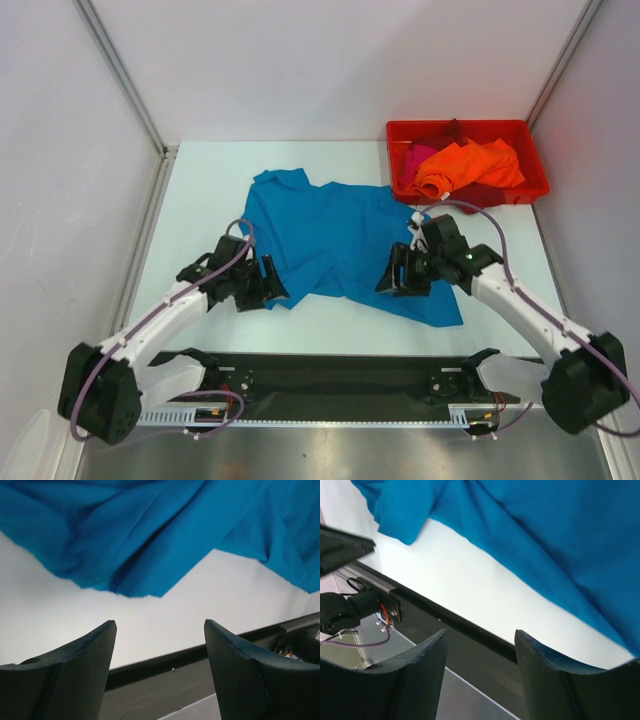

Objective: Fold and stack the t-shirts
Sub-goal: Flatten the tshirt out

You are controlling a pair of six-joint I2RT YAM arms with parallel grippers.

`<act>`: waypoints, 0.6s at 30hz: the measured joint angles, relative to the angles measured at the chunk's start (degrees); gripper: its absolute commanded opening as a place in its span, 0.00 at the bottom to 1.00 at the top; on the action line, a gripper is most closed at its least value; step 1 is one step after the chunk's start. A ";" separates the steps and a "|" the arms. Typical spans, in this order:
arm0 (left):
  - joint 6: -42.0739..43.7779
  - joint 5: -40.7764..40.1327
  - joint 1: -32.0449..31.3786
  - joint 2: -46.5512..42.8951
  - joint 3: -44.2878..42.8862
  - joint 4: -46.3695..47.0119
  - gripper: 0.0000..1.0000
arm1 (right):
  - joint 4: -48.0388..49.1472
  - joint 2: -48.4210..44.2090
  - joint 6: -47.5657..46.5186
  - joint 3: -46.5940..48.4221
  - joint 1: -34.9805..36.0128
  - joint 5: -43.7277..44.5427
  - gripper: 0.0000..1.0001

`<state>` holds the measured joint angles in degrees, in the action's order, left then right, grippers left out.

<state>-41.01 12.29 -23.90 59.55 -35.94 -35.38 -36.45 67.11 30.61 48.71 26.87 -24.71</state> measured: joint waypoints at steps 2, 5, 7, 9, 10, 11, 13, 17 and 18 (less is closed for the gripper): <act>0.04 -0.11 0.00 3.26 0.00 2.93 0.76 | -1.31 -4.13 0.57 -2.78 -0.50 0.52 0.61; 0.74 -1.11 0.02 8.50 -0.52 5.53 0.71 | -3.50 -10.29 1.29 -5.44 -1.42 1.31 0.61; 1.64 -1.73 0.09 11.69 -1.38 6.01 0.69 | -4.81 -13.70 1.51 -6.21 -2.25 1.64 0.61; 2.51 -2.10 0.13 14.12 -2.05 6.75 0.67 | -6.25 -16.48 1.55 -6.45 -3.32 1.84 0.61; 2.73 -2.19 0.15 15.02 -2.25 7.13 0.64 | -6.69 -17.33 1.57 -6.51 -3.76 1.84 0.61; 3.06 -2.25 0.15 15.72 -2.34 7.45 0.59 | -7.08 -18.10 1.57 -6.60 -4.22 1.84 0.61; 3.43 -2.19 0.17 16.72 -2.36 8.13 0.34 | -7.98 -18.97 1.73 -6.71 -4.90 1.84 0.61; 4.98 -2.62 0.22 17.86 -3.10 8.39 0.01 | -8.81 -19.17 1.99 -7.04 -5.25 1.79 0.61; 5.44 -3.39 0.28 17.94 -3.89 7.69 0.01 | -8.94 -19.08 2.01 -7.10 -5.25 1.79 0.61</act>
<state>-35.57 8.91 -23.62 77.49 -39.83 -27.68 -45.39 48.03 32.62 41.60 21.63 -22.92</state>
